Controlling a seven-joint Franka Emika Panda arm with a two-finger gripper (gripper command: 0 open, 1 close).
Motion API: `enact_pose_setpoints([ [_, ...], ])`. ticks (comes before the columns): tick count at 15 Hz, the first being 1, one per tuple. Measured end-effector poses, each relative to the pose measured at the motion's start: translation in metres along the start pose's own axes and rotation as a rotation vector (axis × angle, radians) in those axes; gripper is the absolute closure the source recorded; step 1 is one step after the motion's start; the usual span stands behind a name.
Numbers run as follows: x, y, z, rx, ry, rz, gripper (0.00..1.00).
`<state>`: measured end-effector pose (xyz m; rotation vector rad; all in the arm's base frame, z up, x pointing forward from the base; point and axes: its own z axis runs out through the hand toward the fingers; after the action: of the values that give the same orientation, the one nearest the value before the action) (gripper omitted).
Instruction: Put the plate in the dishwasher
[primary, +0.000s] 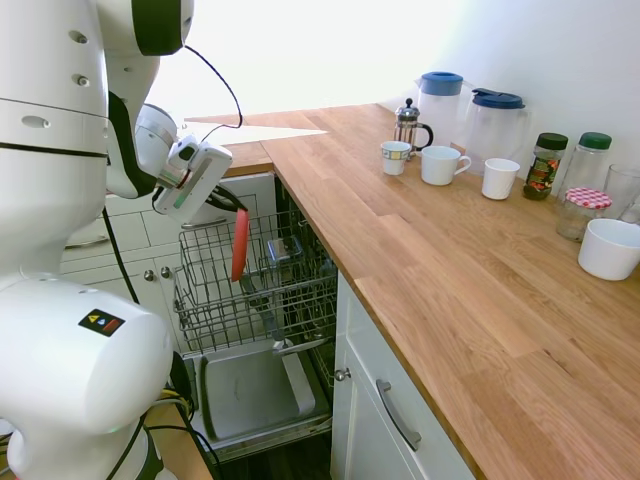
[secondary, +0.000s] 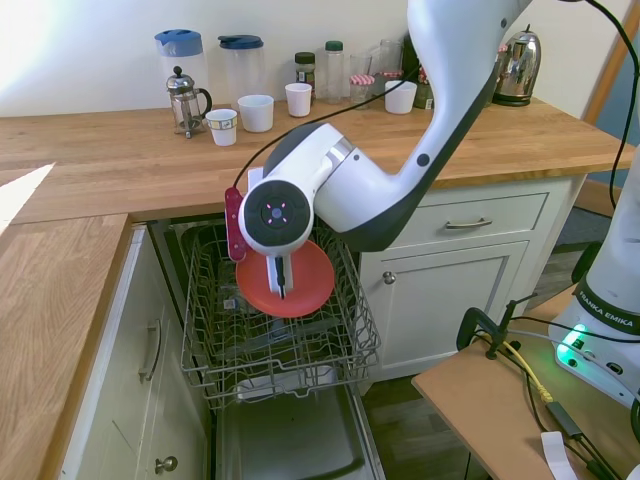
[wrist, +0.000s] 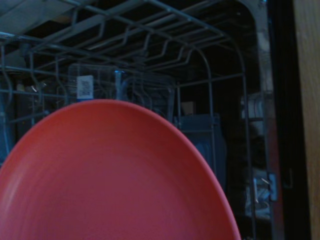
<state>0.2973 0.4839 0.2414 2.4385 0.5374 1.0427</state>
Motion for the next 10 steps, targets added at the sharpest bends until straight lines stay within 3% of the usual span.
enact_pose_setpoints([
  [4,-0.014,-0.053,-0.015,0.031,0.038,-0.012,1.00],
  [10,-0.004,-0.114,0.001,0.035,0.027,0.006,1.00],
])
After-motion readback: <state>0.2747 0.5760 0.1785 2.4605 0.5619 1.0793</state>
